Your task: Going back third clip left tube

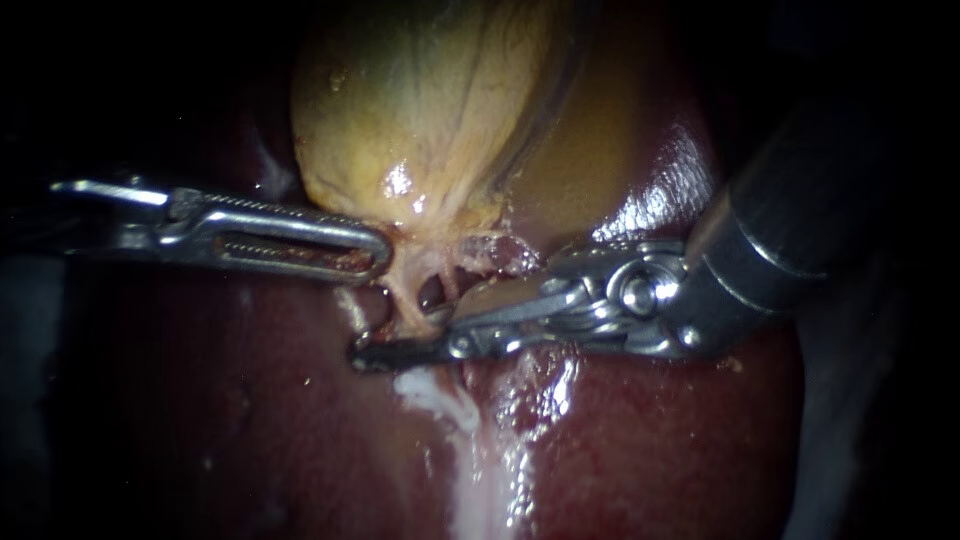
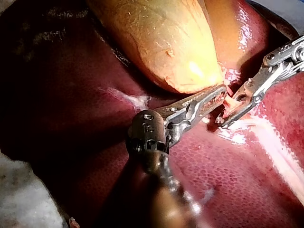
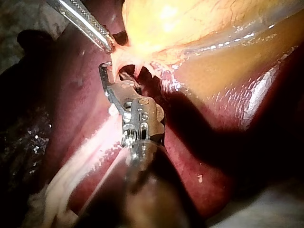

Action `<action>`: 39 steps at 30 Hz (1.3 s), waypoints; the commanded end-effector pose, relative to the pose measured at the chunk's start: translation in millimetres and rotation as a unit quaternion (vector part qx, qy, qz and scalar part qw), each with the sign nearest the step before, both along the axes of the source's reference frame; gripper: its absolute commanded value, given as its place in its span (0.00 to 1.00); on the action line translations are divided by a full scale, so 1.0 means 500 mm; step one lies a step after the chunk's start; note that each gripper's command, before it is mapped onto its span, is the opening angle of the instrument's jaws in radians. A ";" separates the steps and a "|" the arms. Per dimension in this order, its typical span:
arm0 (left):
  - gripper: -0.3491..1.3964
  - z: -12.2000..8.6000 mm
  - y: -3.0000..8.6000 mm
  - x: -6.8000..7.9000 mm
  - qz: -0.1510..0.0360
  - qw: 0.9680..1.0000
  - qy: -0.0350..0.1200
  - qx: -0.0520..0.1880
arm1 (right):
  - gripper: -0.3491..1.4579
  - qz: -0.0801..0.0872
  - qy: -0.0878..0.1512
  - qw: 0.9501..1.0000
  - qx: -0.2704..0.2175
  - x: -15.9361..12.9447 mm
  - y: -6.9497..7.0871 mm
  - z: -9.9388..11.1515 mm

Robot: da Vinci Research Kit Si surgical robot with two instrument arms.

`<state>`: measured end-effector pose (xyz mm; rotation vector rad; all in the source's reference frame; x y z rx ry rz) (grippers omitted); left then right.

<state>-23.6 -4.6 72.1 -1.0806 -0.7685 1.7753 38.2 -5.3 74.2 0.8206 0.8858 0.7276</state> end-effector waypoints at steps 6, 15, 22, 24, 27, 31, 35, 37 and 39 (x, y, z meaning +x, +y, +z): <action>0.00 0.0001 -0.0004 0.0002 0.001 1.000 -0.001 0.000 | 0.00 -0.007 0.005 1.000 -0.015 -0.0002 0.0003 -0.0006; 0.00 -0.0002 -0.0006 0.0002 0.001 1.000 -0.001 0.000 | 0.01 -0.013 0.015 0.999 -0.026 -0.0003 0.0004 -0.0006; 0.00 -0.0004 -0.0007 0.0002 0.001 1.000 -0.001 0.000 | 0.47 0.021 0.044 0.995 -0.086 0.0022 0.0010 -0.0001; 0.00 -0.0004 -0.0007 0.0003 0.002 1.000 -0.001 0.000 | 0.47 0.016 0.046 0.994 -0.096 0.0019 0.0008 -0.0001; 0.00 -0.0004 -0.0007 0.0003 0.002 1.000 -0.001 0.000 | 0.47 0.005 0.054 0.991 -0.126 0.0014 0.0008 -0.0001; 0.00 -0.0004 -0.0007 0.0003 0.002 1.000 -0.001 0.000 | 0.47 -0.013 0.053 0.988 -0.146 0.0004 0.0009 0.0001; 0.00 -0.0004 -0.0007 0.0004 0.002 1.000 -0.001 0.000 | 0.47 -0.018 0.053 0.987 -0.151 -0.0008 0.0008 0.0002; 0.00 -0.0005 -0.0007 0.0005 0.002 1.000 -0.001 0.000 | 0.47 -0.019 0.054 0.987 -0.151 -0.0017 0.0007 0.0001; 0.00 -0.0005 -0.0006 0.0006 0.002 1.000 -0.001 0.000 | 0.47 -0.020 0.055 0.987 -0.151 -0.0023 0.0005 0.0000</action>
